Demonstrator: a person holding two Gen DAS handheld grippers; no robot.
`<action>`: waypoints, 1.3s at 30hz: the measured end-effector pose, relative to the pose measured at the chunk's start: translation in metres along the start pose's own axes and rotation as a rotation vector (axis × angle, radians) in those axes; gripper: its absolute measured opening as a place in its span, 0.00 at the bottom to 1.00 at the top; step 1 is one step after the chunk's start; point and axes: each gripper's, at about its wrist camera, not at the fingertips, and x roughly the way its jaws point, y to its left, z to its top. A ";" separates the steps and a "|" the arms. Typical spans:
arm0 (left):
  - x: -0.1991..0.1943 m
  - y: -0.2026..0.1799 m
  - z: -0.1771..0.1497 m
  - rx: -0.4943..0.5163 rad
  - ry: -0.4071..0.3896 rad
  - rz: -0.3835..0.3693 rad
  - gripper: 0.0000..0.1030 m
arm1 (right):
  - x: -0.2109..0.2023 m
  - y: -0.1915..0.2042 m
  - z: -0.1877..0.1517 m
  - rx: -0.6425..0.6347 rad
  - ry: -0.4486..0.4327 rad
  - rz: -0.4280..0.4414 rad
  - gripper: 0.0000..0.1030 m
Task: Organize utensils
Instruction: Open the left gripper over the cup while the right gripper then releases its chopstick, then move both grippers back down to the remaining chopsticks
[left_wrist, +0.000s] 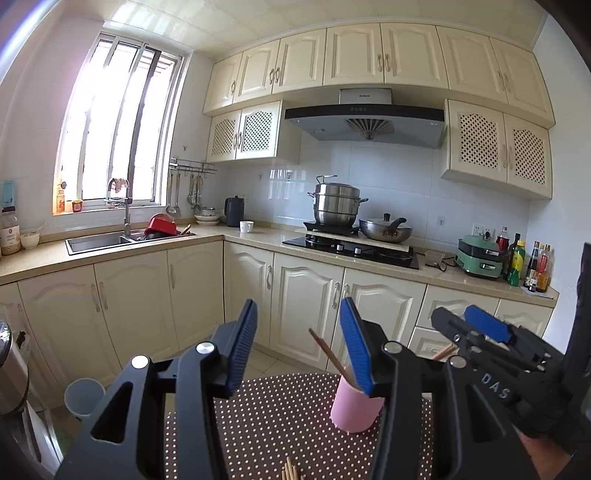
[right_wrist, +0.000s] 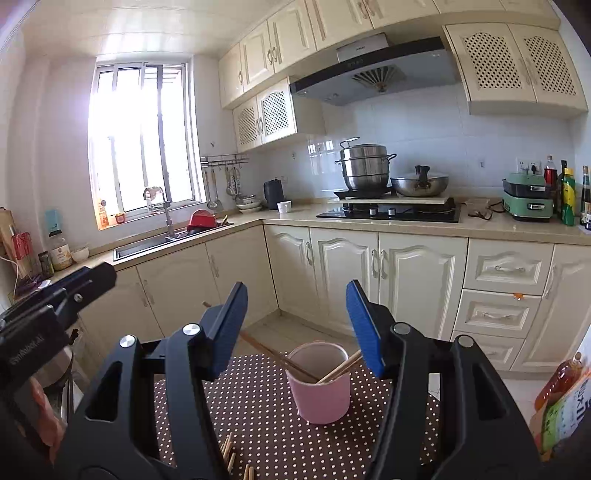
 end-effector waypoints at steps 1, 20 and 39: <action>-0.003 0.002 -0.003 -0.001 0.009 0.004 0.49 | -0.006 0.002 -0.002 -0.004 0.000 0.005 0.54; 0.015 0.034 -0.126 0.079 0.470 0.048 0.55 | -0.017 0.031 -0.102 -0.095 0.238 0.071 0.54; 0.049 0.025 -0.215 0.163 0.704 0.053 0.55 | 0.004 0.016 -0.173 -0.051 0.468 0.088 0.54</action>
